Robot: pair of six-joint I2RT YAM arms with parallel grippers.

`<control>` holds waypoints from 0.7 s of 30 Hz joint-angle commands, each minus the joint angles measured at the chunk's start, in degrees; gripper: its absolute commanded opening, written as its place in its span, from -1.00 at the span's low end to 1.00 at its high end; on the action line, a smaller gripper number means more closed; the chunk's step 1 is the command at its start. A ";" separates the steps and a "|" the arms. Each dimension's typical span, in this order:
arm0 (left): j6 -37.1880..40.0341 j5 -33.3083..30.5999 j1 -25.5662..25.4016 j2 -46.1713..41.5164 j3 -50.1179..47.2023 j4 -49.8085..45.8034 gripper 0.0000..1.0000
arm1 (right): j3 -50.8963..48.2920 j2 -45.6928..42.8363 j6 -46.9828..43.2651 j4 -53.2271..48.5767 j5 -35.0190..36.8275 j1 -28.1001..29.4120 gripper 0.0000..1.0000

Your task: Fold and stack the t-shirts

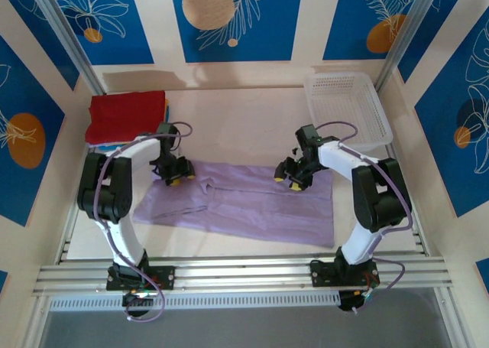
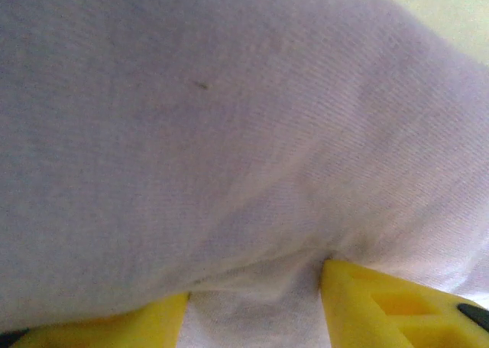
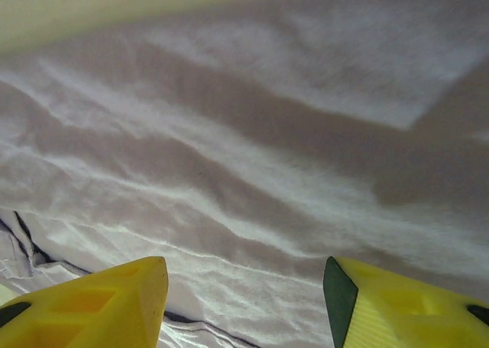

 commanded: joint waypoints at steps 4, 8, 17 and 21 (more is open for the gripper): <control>1.71 0.55 -1.99 10.71 9.68 -1.37 0.05 | -1.70 -6.08 -2.21 -5.04 -0.80 -2.02 0.16; 2.53 0.12 -2.44 15.86 19.49 -4.28 0.06 | -2.97 -8.40 -2.69 -6.81 -1.14 -3.28 0.16; 4.84 -5.50 -4.82 18.83 40.05 -8.39 0.06 | -4.44 -8.32 -4.45 -8.28 1.94 -3.80 0.17; 3.59 -5.74 -5.26 15.32 40.30 -11.16 0.08 | -2.65 -6.69 -5.91 -8.65 4.08 -3.99 0.17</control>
